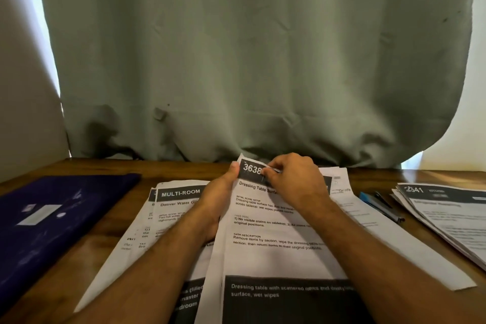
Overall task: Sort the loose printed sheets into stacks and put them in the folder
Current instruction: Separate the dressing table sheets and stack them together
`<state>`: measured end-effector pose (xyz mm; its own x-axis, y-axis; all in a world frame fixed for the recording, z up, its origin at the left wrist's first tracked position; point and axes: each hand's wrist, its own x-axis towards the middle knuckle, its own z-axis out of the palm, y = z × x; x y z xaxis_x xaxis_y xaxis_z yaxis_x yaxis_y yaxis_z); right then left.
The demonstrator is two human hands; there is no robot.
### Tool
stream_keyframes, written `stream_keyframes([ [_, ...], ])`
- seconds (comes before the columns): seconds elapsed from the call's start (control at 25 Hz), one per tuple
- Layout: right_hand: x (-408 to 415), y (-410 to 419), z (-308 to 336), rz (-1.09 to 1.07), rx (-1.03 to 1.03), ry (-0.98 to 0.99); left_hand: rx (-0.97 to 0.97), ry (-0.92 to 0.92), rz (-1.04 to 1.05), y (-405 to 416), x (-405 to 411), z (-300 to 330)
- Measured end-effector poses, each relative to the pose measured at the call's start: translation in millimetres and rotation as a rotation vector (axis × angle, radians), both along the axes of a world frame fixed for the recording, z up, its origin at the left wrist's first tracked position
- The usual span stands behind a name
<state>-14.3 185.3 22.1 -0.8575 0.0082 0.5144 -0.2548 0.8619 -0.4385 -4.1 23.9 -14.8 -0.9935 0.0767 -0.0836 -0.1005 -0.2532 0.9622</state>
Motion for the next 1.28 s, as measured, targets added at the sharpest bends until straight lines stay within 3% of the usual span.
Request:
stream_keyframes([
  [0.2,5.8,-4.2,1.9,-0.014,-0.014,0.094,-0.002,0.196,0.061,1.6,1.1,-1.4],
  [0.84,15.3,-3.8,-5.0,-0.016,-0.092,0.216,-0.167,0.320,0.175,6.5,-6.1,-11.9],
  [1.08,19.3,-1.9,-8.2,0.021,-0.081,0.244,-0.159,0.305,0.193,2.0,-6.7,-12.6],
  [1.28,21.9,-8.1,-12.7,0.024,0.042,0.207,-0.070,0.314,0.150,0.2,-3.3,-14.2],
])
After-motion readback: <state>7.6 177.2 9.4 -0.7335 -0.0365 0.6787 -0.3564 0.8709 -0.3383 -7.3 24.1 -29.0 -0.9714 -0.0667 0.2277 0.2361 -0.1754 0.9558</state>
